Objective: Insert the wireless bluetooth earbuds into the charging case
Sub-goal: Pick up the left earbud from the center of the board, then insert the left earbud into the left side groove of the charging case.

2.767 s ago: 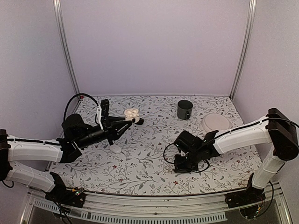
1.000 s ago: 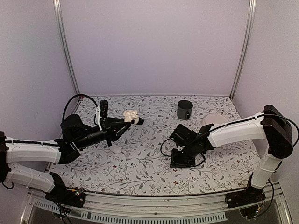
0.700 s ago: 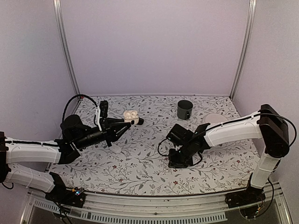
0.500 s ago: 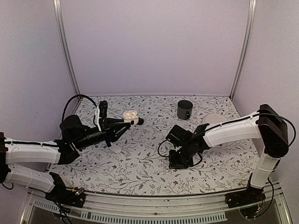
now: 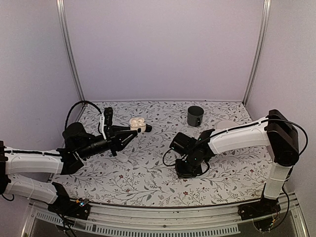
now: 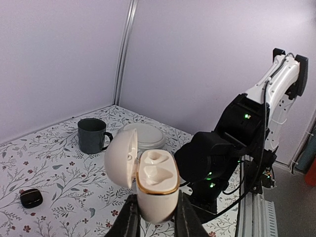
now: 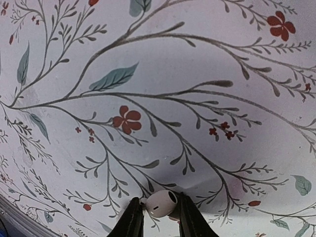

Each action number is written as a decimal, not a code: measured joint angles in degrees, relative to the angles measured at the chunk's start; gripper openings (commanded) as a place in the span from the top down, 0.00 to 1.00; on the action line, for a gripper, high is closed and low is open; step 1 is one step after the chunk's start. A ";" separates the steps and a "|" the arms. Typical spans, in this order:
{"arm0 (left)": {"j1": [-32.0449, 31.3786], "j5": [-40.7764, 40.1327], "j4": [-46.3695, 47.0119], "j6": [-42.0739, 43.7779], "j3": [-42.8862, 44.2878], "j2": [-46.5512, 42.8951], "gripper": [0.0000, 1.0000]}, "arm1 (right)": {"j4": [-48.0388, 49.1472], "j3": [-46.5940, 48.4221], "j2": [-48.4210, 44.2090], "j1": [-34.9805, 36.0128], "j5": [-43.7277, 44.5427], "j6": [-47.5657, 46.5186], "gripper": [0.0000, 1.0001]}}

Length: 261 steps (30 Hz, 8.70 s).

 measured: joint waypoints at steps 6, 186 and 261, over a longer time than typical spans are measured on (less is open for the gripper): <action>0.00 0.02 0.02 0.00 0.00 0.00 1.00 | -3.08 2.95 1.92 0.96 1.95 -1.51 0.73; -18.71 -33.70 36.85 29.20 17.57 40.68 1.00 | 60.61 -24.15 -38.36 -20.20 -22.91 16.52 0.83; -20.85 -29.11 40.76 28.26 23.89 50.42 1.00 | 62.53 -24.24 -40.54 -14.03 -1.77 20.94 0.83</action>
